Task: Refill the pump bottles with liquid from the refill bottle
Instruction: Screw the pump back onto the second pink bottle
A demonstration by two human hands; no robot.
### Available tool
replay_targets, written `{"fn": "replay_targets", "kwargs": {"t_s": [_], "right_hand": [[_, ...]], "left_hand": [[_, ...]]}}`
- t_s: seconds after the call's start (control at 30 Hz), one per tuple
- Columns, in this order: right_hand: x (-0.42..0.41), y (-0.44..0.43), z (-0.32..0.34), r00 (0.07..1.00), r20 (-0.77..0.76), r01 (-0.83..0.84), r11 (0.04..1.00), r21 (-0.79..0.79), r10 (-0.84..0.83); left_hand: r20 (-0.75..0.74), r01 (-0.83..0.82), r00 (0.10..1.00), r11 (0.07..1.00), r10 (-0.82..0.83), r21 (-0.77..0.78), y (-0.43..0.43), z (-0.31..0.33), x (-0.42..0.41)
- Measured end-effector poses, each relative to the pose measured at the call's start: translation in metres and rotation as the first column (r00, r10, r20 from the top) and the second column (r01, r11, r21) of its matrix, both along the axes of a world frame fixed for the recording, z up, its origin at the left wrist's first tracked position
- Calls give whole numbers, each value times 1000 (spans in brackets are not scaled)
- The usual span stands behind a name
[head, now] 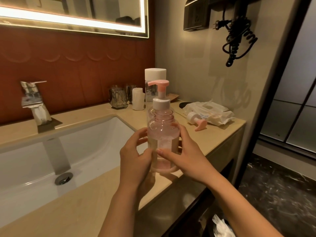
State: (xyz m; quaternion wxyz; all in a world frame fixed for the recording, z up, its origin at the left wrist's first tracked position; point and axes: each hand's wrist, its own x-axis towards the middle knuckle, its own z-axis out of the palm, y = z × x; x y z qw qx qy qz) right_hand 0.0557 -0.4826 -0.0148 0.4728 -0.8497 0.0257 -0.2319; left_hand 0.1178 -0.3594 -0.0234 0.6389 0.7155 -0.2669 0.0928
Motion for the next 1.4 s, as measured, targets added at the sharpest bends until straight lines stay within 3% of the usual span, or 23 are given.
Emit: {"fn": "replay_targets", "kwargs": {"t_s": [0.43,0.63,0.8,1.1,1.4], "right_hand": [[14,-1,-8,1000,20,-5,1000,21,5],[17,2,-5,997,-22,-79,997,11,79],[25,7,-2,979,-56,-192,979,66,196],[34,-1,-12,967,-38,-242,959,147,250],[31,-29,-7,960,-197,-200,980,13,199]], "left_hand": [[-92,199,976,980,-196,15,-3,-7,7],[-38,248,966,956,-256,-156,0,-3,5],[27,212,977,945,-211,-248,1,-3,7],[36,195,981,952,-192,-236,0,-8,13],[31,180,984,974,-177,-137,-2,-15,20]]}}
